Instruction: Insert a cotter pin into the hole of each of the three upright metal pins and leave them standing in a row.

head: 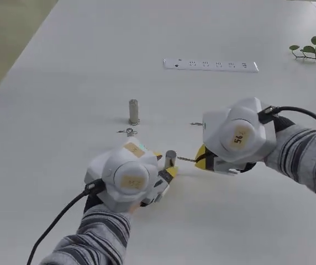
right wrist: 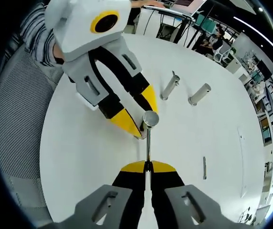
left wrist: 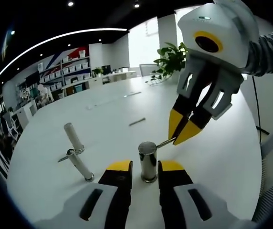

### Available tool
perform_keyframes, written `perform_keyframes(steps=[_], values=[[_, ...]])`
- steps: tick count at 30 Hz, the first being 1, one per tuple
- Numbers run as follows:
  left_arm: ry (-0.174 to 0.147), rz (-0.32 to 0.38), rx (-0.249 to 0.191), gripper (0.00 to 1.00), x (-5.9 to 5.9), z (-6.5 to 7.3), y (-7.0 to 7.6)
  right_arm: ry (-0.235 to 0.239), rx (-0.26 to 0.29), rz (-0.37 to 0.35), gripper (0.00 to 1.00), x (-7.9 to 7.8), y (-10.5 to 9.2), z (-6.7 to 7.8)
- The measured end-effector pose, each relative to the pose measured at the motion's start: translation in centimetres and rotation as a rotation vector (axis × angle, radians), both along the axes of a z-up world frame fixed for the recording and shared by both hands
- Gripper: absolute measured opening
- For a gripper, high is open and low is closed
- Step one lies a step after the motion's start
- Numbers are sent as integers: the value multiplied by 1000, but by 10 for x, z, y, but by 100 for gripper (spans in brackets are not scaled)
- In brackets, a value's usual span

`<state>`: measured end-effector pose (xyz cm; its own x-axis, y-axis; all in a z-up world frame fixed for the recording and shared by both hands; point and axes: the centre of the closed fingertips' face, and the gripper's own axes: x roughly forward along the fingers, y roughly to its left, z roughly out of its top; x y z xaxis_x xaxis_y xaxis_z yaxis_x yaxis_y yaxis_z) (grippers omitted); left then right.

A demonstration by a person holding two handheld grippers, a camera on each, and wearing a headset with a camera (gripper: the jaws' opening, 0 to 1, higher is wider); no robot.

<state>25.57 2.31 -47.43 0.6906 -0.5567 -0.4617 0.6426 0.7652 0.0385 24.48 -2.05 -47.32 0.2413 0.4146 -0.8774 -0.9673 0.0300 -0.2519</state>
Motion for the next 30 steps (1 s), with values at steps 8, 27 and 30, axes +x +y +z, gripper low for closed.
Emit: perform_keyframes(steps=[8, 27, 30], values=[[10, 27, -11, 13, 3, -3, -8, 3, 7, -3, 0, 0, 3, 1], [32, 58, -5, 10, 4, -12, -6, -4, -4, 2, 0, -1, 7, 10], [30, 62, -8, 10, 4, -13, -6, -5, -9, -2, 0, -1, 7, 10]])
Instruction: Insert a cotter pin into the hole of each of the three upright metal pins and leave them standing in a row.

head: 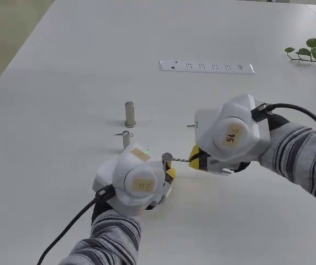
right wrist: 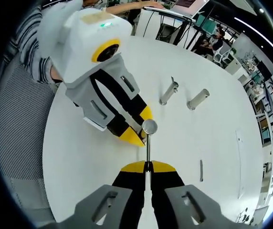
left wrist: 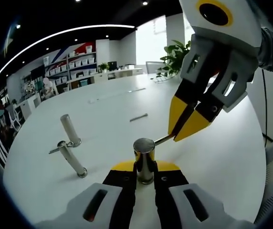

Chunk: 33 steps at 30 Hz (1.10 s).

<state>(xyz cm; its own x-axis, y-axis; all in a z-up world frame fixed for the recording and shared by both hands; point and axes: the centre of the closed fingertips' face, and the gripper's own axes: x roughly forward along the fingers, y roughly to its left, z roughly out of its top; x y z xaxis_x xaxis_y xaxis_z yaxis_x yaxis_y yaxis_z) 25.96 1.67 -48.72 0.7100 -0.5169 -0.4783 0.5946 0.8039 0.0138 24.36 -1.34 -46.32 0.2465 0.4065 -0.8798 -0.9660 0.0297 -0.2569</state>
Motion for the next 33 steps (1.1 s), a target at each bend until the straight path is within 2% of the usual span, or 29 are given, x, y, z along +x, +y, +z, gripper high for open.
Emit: perform_keyframes(steps=[33], values=[[19, 59, -35, 10, 1, -2, 0, 0, 56, -1, 0, -1, 22, 6]])
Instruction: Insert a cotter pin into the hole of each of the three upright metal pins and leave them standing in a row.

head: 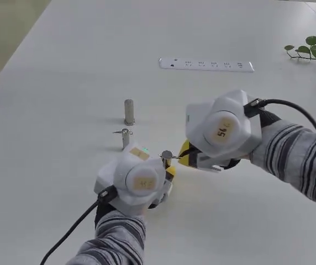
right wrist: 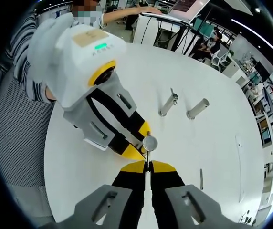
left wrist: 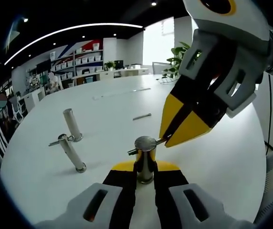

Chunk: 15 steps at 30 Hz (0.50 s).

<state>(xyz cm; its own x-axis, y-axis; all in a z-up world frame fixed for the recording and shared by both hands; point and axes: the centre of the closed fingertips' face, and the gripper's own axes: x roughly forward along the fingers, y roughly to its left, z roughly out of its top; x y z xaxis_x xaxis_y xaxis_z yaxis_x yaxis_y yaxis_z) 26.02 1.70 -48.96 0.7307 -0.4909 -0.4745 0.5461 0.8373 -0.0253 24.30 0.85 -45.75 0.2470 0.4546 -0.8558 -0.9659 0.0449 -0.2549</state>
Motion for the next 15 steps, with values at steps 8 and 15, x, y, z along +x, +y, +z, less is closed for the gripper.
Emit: perform_keyframes(steps=[8, 15], values=[[5, 5, -5, 10, 0, 0, 0, -21, 18, 21, 0, 1, 4, 1], [6, 3, -5, 10, 0, 0, 0, 8, 67, -34, 7, 3, -2, 11]])
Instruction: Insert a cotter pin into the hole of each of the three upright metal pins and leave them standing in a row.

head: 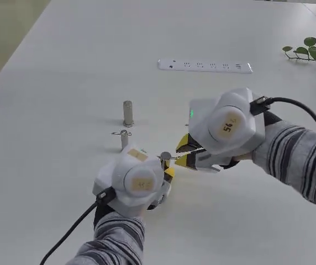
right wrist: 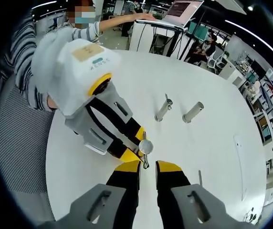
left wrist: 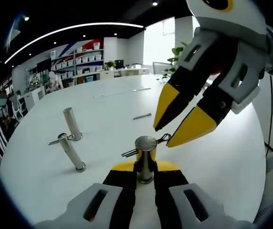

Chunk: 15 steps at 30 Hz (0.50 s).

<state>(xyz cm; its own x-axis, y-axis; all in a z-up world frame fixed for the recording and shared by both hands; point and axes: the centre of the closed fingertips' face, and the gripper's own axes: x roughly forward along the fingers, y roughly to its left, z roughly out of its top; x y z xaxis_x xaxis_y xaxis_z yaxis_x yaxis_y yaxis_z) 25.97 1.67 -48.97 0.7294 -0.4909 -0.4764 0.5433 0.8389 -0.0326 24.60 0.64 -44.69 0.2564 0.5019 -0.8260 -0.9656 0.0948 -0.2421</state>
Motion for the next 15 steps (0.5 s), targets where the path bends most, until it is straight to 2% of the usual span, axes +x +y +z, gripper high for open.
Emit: perform_keyframes(steps=[9, 15], values=[[5, 4, -2, 10, 0, 0, 0, 24, 7, -9, 0, -6, -4, -2], [8, 7, -3, 10, 0, 0, 0, 23, 14, -20, 0, -5, -1, -2]])
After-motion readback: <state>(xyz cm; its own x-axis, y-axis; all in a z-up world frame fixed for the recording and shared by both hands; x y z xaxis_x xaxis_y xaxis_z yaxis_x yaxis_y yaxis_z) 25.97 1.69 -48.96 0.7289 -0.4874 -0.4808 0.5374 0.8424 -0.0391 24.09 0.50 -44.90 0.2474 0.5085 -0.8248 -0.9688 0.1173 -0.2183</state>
